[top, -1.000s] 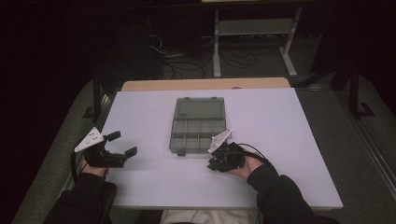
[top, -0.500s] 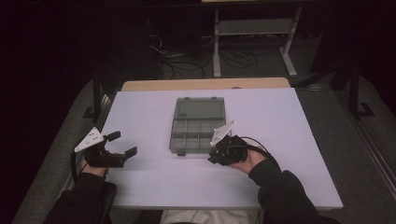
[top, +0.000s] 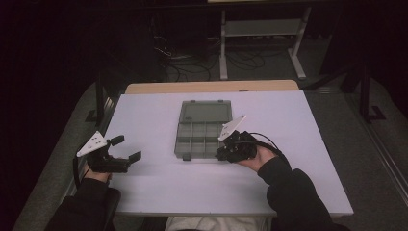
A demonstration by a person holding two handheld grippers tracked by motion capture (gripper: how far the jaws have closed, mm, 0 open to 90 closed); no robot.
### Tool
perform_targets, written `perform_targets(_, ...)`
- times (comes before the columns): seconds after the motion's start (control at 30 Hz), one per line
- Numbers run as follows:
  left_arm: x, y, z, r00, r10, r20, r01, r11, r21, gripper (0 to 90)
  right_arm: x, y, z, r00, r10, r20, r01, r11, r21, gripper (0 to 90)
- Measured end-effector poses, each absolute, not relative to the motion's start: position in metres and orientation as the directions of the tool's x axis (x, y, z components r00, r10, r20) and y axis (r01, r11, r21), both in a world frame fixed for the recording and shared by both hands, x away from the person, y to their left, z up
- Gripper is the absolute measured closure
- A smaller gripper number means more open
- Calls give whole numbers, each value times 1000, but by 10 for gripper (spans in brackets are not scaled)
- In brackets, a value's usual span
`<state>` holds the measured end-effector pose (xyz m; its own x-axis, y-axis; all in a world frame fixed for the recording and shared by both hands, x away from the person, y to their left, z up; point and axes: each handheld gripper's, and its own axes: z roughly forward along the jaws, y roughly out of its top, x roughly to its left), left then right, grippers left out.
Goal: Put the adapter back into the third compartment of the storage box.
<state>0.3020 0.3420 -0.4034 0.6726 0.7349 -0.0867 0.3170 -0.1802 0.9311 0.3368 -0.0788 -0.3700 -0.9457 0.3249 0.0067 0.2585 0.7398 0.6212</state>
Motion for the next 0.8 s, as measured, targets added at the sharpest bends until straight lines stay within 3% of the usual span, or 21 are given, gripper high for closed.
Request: perform_targets(0.8,302,342,-403,673,735,-86,316,-180,931,0,359,-76,-346,-940,342,-7,261,730,631,752)
